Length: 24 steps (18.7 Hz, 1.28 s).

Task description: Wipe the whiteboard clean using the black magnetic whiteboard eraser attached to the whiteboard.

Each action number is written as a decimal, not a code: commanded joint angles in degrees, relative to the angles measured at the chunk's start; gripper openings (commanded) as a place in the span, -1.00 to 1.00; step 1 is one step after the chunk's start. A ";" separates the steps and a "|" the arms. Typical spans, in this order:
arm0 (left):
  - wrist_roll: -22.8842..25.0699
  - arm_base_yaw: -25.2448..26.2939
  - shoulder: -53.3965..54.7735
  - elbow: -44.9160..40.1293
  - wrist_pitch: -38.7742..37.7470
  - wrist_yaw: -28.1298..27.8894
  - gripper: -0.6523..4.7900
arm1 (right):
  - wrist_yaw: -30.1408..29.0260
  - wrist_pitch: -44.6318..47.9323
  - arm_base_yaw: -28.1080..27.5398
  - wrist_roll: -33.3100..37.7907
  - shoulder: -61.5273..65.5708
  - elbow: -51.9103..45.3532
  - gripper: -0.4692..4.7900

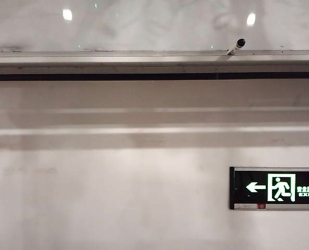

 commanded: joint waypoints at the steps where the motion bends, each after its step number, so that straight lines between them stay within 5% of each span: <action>1: -0.17 -0.04 -0.15 0.13 1.16 0.22 -0.78 | -5.68 -10.12 1.01 -0.22 3.39 -0.52 -0.62; 8: -0.17 -0.02 -0.15 0.13 1.31 0.24 -0.78 | -9.99 -10.86 7.32 -15.91 7.23 -0.55 -0.63; 13: -0.17 -0.04 -0.15 0.13 1.29 0.28 -0.78 | 20.48 13.03 8.61 -17.62 7.15 -0.44 -0.63; 18: -0.17 -0.04 -0.15 0.13 1.14 0.33 -0.78 | 27.82 20.17 6.05 -23.80 4.48 2.16 -0.64; 20: -0.20 -0.02 -0.15 0.13 1.11 1.70 -0.78 | 26.93 19.85 4.96 -23.78 4.42 3.78 -0.64; 22: -1.05 -0.04 -0.15 0.13 1.11 1.75 -0.78 | 13.70 11.98 4.52 -23.54 4.31 3.80 -0.78; 24: -1.51 -0.04 -0.15 0.13 0.77 2.47 -0.78 | 7.45 5.46 6.05 -20.37 5.14 3.78 -0.78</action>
